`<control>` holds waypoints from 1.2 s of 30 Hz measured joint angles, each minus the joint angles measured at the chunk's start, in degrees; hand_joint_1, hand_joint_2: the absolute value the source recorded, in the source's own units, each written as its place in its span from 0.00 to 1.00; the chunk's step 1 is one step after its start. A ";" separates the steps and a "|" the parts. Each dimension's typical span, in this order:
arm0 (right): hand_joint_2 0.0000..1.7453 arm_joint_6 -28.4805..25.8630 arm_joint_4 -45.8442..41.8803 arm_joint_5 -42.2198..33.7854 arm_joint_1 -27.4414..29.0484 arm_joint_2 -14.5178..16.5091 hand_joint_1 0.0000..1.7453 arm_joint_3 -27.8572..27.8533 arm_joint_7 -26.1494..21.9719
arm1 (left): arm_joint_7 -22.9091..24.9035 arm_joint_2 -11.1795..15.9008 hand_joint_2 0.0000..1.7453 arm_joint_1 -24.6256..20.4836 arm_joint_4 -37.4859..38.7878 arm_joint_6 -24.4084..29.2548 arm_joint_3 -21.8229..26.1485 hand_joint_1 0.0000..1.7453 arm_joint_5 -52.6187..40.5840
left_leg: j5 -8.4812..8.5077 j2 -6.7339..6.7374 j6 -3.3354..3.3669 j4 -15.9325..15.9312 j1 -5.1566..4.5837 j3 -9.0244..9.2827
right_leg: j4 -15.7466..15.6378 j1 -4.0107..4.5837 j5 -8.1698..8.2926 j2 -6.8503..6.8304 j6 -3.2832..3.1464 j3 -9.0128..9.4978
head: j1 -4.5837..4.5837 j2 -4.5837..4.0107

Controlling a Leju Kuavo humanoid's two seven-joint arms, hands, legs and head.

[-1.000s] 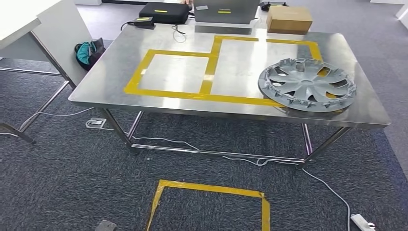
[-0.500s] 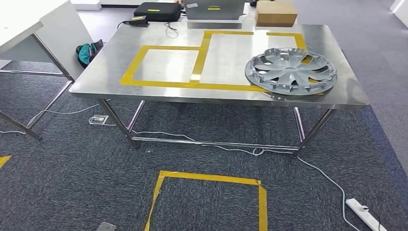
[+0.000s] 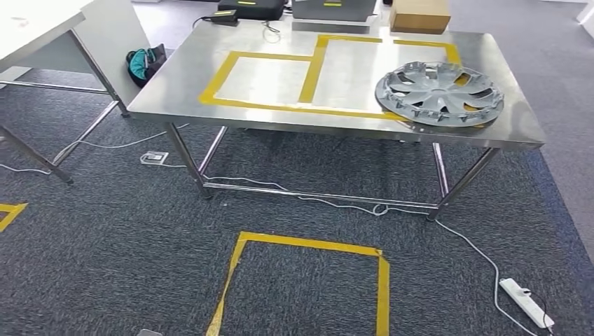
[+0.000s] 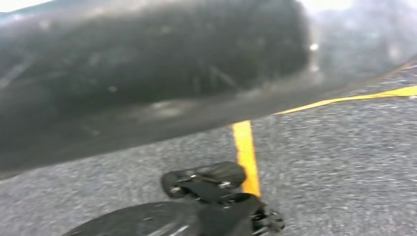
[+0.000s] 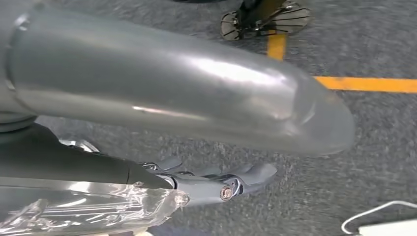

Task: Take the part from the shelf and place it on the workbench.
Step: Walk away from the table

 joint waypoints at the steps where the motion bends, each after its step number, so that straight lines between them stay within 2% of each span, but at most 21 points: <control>1: 0.00 0.83 0.61 0.87 -0.34 0.00 0.00 -0.49 -0.19 | 0.35 -0.37 0.00 0.31 -0.85 -0.59 0.54 0.00 -0.16 | 0.44 -0.27 0.16 0.03 -0.04 -0.54 | 3.95 -0.02 -2.53 0.20 0.22 -1.38 | 0.02 0.00; 3: 0.00 2.51 1.78 2.59 -1.01 0.00 0.00 -1.45 -0.77 | 0.98 -1.02 0.00 0.77 -2.35 -1.66 1.78 0.00 -0.72 | 1.38 -0.96 0.18 0.11 -0.17 -1.70 | 10.21 -0.04 -5.67 0.35 0.33 -3.07 | 0.01 0.00; 4: 0.00 3.21 2.26 3.33 -1.31 0.00 0.00 -1.87 -1.14 | 1.20 -1.20 0.00 0.95 -2.85 -2.03 2.35 0.00 -1.01 | 1.80 -1.38 0.11 0.15 -0.23 -2.22 | 10.59 -0.04 -5.72 0.39 0.26 -2.52 | 0.00 0.00; 6: 0.00 4.20 3.07 4.55 -1.86 0.00 0.00 -2.66 -1.88 | 1.49 -1.39 0.00 1.16 -3.52 -2.53 3.23 0.00 -1.45 | 2.60 -2.49 -0.15 0.24 -0.32 -3.07 | 4.57 -0.04 -3.12 1.08 -0.13 2.10 | -0.01 -0.01; 8: 0.00 4.78 3.83 5.45 -2.57 0.01 0.00 -3.43 -2.58 | 1.93 -1.53 0.00 1.27 -4.05 -2.82 3.60 0.00 -1.31 | 3.31 -3.66 -0.56 0.45 -0.48 -3.75 | -4.14 -0.10 -0.88 3.69 -0.69 7.45 | -0.07 0.00; 10: 0.00 5.25 4.79 6.43 -3.39 0.02 0.00 -4.30 -3.38 | 3.07 -1.62 0.00 1.72 -4.97 -2.88 3.50 0.00 0.58 | 3.97 -4.63 -1.11 0.70 -0.51 -4.43 | -7.69 -0.03 -0.49 5.08 -1.15 9.21 | -0.13 0.00; 12: 0.00 5.87 5.54 7.67 -3.88 0.03 0.00 -5.08 -4.17 | 4.73 -1.68 0.00 2.84 -6.17 -2.68 3.12 0.00 4.14 | 4.47 -5.58 -1.78 0.89 -0.33 -4.98 | -7.67 0.00 0.01 3.74 -1.73 8.92 | -0.14 -0.01; 14: 0.00 6.90 5.93 9.13 -4.22 0.08 0.00 -5.72 -4.81 | 6.58 -1.83 0.00 4.32 -7.62 -2.37 2.17 0.00 8.06 | 2.54 -4.45 -2.40 2.95 -0.28 -6.06 | -7.78 -0.14 0.73 2.22 -2.50 8.50 | -0.44 -0.01; 16: 0.00 8.19 6.25 10.94 -4.40 0.16 0.00 -6.24 -5.11 | 8.65 -2.02 0.00 5.66 -9.43 -2.01 0.41 0.00 12.08 | -2.64 -1.94 -2.95 9.70 -0.17 -8.74 | -7.75 -0.14 1.31 0.44 -2.92 7.73 | -0.83 -0.01; 18: 0.00 9.28 6.40 12.44 -4.31 0.20 0.00 -6.62 -5.14 | 10.48 -2.17 0.00 6.92 -11.26 -1.65 -1.70 0.00 15.55 | -6.66 -0.83 -3.41 16.91 0.10 -10.97 | -7.49 -0.07 1.71 -1.54 -2.96 6.79 | -0.91 0.00; 19: 0.00 9.66 6.41 12.90 -4.27 0.20 0.00 -6.82 -5.15 | 11.26 -2.26 0.00 7.62 -12.11 -1.46 -2.73 0.00 16.84 | -7.02 -0.59 -3.55 18.06 0.23 -10.80 | -7.31 -0.06 1.87 -2.45 -2.90 6.32 | -0.92 0.00; 20: 0.00 9.99 6.40 13.18 -4.26 0.20 0.00 -6.99 -5.17 | 11.94 -2.36 0.00 8.38 -12.92 -1.28 -3.70 0.00 17.85 | -6.28 -0.33 -3.64 16.87 0.36 -9.45 | -7.09 -0.06 2.01 -3.26 -2.82 5.88 | -0.92 0.00; 23: 0.00 10.75 6.33 13.72 -4.23 0.21 0.00 -7.22 -5.31 | 13.31 -2.66 0.00 10.26 -15.31 -0.88 -6.48 0.00 19.88 | -2.07 2.66 -3.53 5.23 0.48 -1.59 | -6.08 0.13 2.31 -5.43 -2.31 5.02 | -0.94 -0.01; 24: 0.00 10.91 6.30 13.82 -4.23 0.22 0.00 -7.26 -5.35 | 13.56 -2.73 0.00 10.63 -16.01 -0.81 -7.33 0.00 20.31 | -1.27 3.50 -3.25 2.58 0.39 -0.15 | -5.71 0.27 2.47 -6.10 -2.02 4.80 | -0.86 0.00; 25: 0.00 11.03 6.28 13.90 -4.26 0.22 0.00 -7.29 -5.40 | 13.77 -2.78 0.00 10.97 -16.61 -0.76 -8.05 0.00 20.61 | -0.94 3.88 -2.90 1.47 0.25 0.19 | -5.42 0.39 2.66 -6.70 -1.71 4.64 | -0.83 -0.01; 27: 0.00 11.22 6.28 14.00 -4.39 0.22 0.00 -7.33 -5.46 | 14.15 -2.91 0.00 11.88 -17.53 -0.71 -9.09 0.00 21.00 | -0.38 2.85 -1.94 1.58 0.12 -0.75 | -5.21 0.33 3.05 -7.53 -1.03 4.32 | -0.73 0.00; 29: 0.00 11.32 6.28 14.07 -4.47 0.22 0.00 -7.35 -5.51 | 14.60 -3.12 0.00 12.78 -18.41 -0.66 -9.82 0.00 21.54 | 0.46 1.94 -0.94 1.54 0.22 -1.68 | -3.78 0.08 1.28 -5.18 -0.27 3.66 | -0.63 0.00; 31: 0.00 11.35 6.28 14.11 -4.34 0.22 0.00 -7.44 -5.53 | 15.45 -3.28 0.00 13.28 -19.61 -0.57 -10.82 0.00 22.53 | 1.59 0.84 -0.19 1.50 0.27 -3.05 | 1.58 -0.07 -3.59 -1.27 0.24 1.89 | -0.44 0.01; 33: 0.00 11.33 6.28 14.12 -4.24 0.22 0.00 -7.50 -5.53 | 16.52 -3.33 0.00 13.85 -21.05 -0.37 -12.11 0.00 23.65 | 2.89 -0.59 0.05 1.55 0.09 -4.69 | 8.60 -0.03 -7.84 0.29 0.16 0.20 | -0.37 0.01; 34: 0.00 11.31 6.28 14.11 -4.24 0.22 0.00 -7.51 -5.53 | 17.00 -3.36 0.00 14.23 -21.71 -0.26 -12.71 0.00 24.10 | 3.60 -1.35 0.03 1.59 -0.01 -5.54 | 10.29 0.01 -8.21 0.48 -0.01 0.30 | -0.36 0.01; 36: 0.00 11.28 6.28 14.06 -4.25 0.22 0.00 -7.50 -5.50 | 17.57 -3.42 0.00 15.02 -22.73 -0.12 -13.73 0.00 24.71 | 4.98 -2.88 -0.15 1.68 -0.11 -7.15 | 7.58 0.10 -5.52 0.96 -0.51 3.47 | -0.38 0.01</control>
